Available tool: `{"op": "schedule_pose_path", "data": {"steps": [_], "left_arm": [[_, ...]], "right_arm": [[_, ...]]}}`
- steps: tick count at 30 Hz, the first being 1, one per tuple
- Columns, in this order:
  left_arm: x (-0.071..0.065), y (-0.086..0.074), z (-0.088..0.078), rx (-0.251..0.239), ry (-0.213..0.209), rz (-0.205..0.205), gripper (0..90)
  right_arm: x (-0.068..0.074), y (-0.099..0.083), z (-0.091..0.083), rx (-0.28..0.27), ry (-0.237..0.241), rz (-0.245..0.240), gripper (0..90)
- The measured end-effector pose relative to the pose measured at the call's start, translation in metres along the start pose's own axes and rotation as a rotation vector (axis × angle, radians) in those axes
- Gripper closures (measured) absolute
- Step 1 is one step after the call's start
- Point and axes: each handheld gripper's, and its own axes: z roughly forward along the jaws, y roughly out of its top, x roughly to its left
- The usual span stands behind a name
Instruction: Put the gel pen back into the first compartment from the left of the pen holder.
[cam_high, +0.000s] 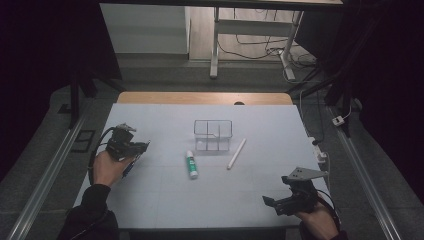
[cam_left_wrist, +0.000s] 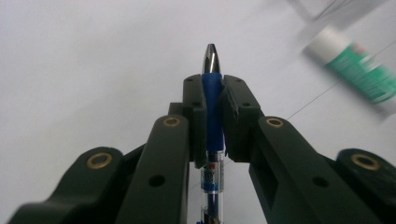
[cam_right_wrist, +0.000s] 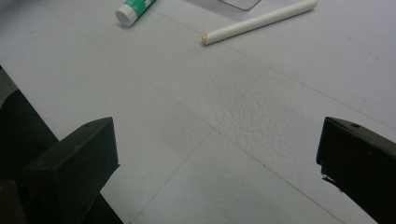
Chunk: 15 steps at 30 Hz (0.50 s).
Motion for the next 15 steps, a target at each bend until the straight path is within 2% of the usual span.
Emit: {"op": "schedule_pose_path", "data": {"steps": [4,7,15], "left_arm": [[-0.009,0.011,-0.002,-0.057,-0.047,0.014,79.6],[-0.017,0.021,-0.003,-0.084,-0.050,0.043,79.6],[-0.029,0.045,-0.013,-0.202,-0.090,0.052,79.6]], "right_arm": [[-0.001,-0.001,-0.003,-0.002,-0.010,0.006,0.0],[-0.001,-0.003,-0.004,-0.008,-0.014,0.007,0.0],[-0.001,-0.004,-0.006,-0.012,-0.018,0.006,0.0]]}}
